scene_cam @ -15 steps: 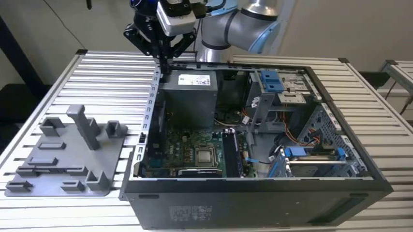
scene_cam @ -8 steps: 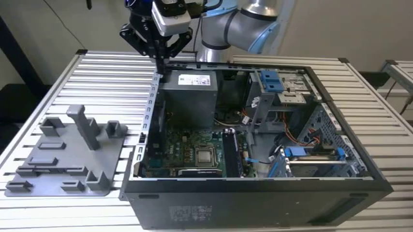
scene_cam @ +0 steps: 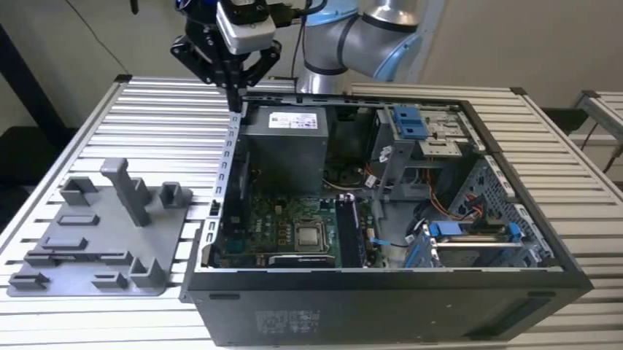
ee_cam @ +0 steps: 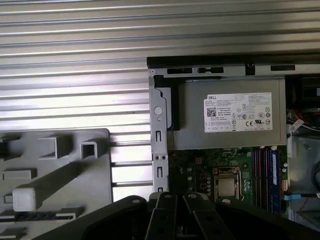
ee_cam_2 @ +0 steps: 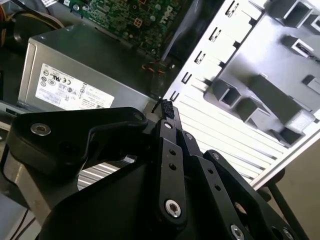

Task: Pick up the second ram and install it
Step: 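Reach for the second ram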

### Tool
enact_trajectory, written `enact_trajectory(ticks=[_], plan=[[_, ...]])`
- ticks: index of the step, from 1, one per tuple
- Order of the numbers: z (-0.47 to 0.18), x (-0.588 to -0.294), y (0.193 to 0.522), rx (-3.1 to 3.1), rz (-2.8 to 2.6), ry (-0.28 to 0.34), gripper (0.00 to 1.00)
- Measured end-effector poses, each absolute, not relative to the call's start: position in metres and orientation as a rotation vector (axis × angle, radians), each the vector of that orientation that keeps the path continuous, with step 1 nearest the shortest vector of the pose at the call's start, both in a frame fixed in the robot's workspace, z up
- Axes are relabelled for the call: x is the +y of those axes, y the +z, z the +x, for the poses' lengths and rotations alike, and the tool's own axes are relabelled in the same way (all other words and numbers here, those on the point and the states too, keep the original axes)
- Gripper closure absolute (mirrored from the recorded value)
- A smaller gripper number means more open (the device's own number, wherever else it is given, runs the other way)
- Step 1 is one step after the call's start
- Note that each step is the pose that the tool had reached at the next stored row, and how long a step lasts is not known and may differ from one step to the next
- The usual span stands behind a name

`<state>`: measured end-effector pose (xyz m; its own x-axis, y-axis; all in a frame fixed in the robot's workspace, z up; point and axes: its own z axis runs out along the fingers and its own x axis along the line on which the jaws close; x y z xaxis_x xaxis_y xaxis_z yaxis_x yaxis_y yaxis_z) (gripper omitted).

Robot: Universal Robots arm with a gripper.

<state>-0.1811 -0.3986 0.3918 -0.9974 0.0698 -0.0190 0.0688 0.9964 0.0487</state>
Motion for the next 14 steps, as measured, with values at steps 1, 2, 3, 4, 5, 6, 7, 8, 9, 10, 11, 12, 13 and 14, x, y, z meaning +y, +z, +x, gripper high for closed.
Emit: enact_trajectory(ticks=[1, 2, 3, 4, 5, 6, 7, 8, 9, 10, 11, 12, 13, 14], plan=[[-0.183, -0.399, 0.392, 3.118, 0.108, 0.075, 0.89], [-0.184, -0.399, 0.392, 3.118, 0.108, 0.075, 0.89], [-0.185, -0.399, 0.392, 3.118, 0.108, 0.075, 0.89], [-0.186, -0.399, 0.392, 3.118, 0.108, 0.075, 0.89], [-0.188, -0.399, 0.392, 3.118, 0.108, 0.075, 0.89], [-0.189, -0.399, 0.392, 3.118, 0.108, 0.075, 0.89], [-0.19, -0.399, 0.392, 3.118, 0.108, 0.075, 0.89], [-0.191, -0.399, 0.392, 3.118, 0.108, 0.075, 0.89], [-0.192, -0.399, 0.392, 3.118, 0.108, 0.075, 0.89], [-0.193, -0.399, 0.392, 3.118, 0.108, 0.075, 0.89], [-0.194, -0.399, 0.392, 3.118, 0.108, 0.075, 0.89], [-0.195, -0.399, 0.392, 3.118, 0.108, 0.075, 0.89], [-0.196, -0.399, 0.392, 3.118, 0.108, 0.075, 0.89], [-0.198, -0.399, 0.392, 3.118, 0.108, 0.075, 0.89]])
